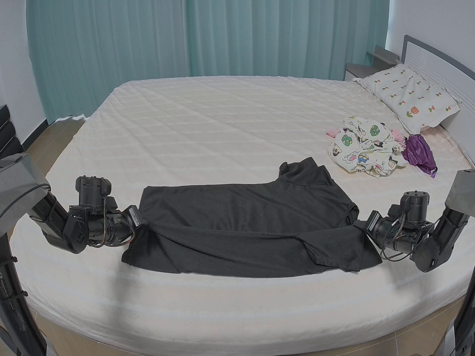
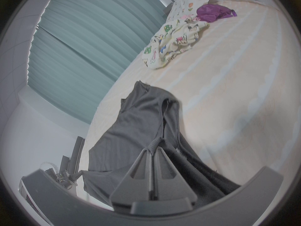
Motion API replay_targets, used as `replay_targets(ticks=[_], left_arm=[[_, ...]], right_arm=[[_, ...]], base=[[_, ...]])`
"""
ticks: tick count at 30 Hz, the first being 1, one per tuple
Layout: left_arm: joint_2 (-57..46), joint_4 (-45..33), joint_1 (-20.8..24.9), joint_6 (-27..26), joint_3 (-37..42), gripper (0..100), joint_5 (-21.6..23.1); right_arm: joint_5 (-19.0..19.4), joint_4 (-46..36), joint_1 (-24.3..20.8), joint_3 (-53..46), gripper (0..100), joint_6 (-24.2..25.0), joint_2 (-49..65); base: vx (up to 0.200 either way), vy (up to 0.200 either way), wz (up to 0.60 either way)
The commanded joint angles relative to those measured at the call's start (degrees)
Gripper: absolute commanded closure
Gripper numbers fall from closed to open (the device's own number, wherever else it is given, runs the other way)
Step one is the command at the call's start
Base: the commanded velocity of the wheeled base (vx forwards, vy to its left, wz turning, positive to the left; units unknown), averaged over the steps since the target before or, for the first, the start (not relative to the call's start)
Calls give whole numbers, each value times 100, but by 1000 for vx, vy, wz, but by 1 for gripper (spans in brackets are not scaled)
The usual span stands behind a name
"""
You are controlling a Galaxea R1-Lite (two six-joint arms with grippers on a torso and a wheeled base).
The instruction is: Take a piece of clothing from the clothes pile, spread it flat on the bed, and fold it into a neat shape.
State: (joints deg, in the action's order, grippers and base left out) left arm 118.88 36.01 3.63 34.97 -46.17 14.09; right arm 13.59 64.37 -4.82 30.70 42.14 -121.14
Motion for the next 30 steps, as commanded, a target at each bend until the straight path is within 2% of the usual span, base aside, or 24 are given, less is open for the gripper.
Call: replay_targets(ticks=[1, 12, 17, 26, 27, 28, 29, 30], left_arm=[[65, 2, -3, 1, 11, 100, -3], [311, 11, -21, 36, -33, 100, 6], [355, 46, -21, 440, -147, 100, 6], [671, 73, -29, 607, -358, 100, 23], [671, 82, -29, 607, -358, 0, 32], [671, 99, -29, 616, -358, 0, 41], [663, 161, -29, 642, -349, 0, 50], [654, 205, -38, 695, -340, 0, 50]], right_arm=[[3, 23, 104, 51, 100, -13, 169], [3, 6, 104, 595, 100, -31, -147], [3, 15, 60, 833, 100, -13, -323], [3, 129, 42, 877, 100, 13, -542], [12, 146, 42, 868, 100, 13, -560], [12, 155, 33, 868, 100, 4, -586], [3, 182, 24, 877, 0, 13, -666], [12, 190, 7, 885, 0, 13, -692]], base=[[0, 0, 0], [0, 0, 0], [0, 0, 0], [0, 0, 0], [0, 0, 0], [0, 0, 0], [0, 0, 0], [0, 0, 0]])
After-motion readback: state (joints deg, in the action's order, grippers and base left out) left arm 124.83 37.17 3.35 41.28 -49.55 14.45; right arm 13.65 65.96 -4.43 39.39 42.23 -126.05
